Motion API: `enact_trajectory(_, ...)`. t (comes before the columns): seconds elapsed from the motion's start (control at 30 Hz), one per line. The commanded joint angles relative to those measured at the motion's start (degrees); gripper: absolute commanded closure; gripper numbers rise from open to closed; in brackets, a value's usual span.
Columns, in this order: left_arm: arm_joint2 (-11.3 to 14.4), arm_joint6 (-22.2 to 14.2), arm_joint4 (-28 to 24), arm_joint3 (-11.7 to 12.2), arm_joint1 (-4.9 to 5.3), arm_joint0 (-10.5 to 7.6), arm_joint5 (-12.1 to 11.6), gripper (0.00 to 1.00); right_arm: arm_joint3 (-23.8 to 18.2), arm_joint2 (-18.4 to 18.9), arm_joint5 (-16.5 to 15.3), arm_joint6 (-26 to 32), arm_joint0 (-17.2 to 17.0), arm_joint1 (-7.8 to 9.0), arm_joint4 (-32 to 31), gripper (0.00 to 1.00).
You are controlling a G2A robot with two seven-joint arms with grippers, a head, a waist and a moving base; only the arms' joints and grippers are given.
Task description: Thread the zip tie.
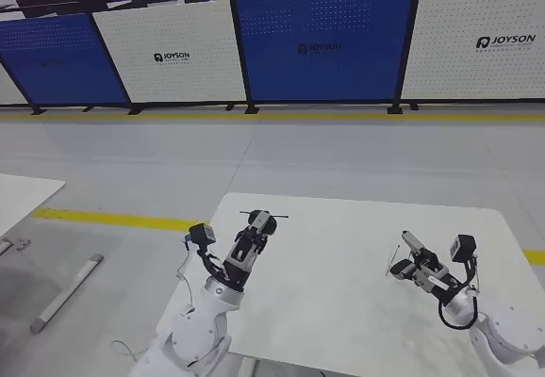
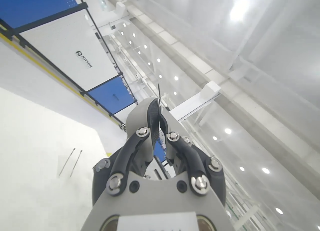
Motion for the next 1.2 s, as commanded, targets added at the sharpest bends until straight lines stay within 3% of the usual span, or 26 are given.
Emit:
enact_trajectory(0.0,0.1,1.8,4.7,1.5,-0.09,-0.23,0.7,1.00,0.0,0.0,0.0,0.0,0.0,0.00,0.0,0.00)
enact_trajectory(0.1,1.7,1.1,7.4,2.6,-0.26,-0.04,2.0,1.00,0.0,0.0,0.0,0.0,0.0,0.00,0.0,0.00)
enact_trajectory(0.2,1.8,0.4,6.9,3.3,-0.39,-0.20,3.8,1.00,0.0,0.0,0.0,0.0,0.0,0.00,0.0,0.00)
enact_trajectory(0.63,1.8,0.4,6.7,3.3,-0.40,-0.24,3.8,1.00,0.0,0.0,0.0,0.0,0.0,0.00,0.0,0.00)
enact_trajectory(0.9,2.5,-3.1,13.9,7.4,-0.28,-0.57,9.5,1.00,0.0,0.0,0.0,0.0,0.0,0.00,0.0,0.00)
enact_trajectory(1.17,2.6,-3.1,14.0,7.4,-0.31,-0.72,9.5,1.00,0.0,0.0,0.0,0.0,0.0,0.00,0.0,0.00)
